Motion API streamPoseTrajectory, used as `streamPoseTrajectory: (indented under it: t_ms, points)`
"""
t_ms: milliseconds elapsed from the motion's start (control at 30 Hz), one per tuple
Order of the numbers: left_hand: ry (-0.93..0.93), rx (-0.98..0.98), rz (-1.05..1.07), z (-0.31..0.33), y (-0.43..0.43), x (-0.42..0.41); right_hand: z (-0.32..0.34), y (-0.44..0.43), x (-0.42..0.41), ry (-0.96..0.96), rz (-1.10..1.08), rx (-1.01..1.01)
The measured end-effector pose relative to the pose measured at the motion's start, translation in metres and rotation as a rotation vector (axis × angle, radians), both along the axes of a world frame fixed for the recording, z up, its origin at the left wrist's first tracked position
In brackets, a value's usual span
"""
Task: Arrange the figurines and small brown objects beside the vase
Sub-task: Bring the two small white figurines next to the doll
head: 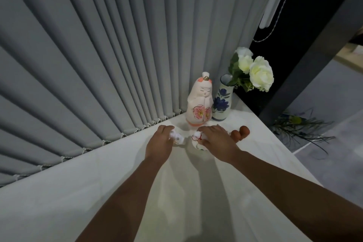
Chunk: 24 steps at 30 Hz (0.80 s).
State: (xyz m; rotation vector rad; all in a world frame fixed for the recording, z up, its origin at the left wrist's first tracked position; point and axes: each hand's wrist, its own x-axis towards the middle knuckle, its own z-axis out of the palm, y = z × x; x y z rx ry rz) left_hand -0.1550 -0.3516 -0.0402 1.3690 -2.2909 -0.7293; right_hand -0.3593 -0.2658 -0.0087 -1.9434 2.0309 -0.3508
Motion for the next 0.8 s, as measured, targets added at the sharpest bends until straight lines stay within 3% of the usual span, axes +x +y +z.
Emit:
streamPoseTrajectory:
  t_ms: [467, 800]
  points:
    - [-0.009, 0.052, 0.025, -0.005, 0.006, 0.005, -0.02, 0.005, 0.003, -0.059, -0.019, -0.088]
    - [-0.082, 0.106, -0.022, 0.006, 0.008, 0.009, -0.016, 0.004, 0.006, -0.022, -0.016, -0.033]
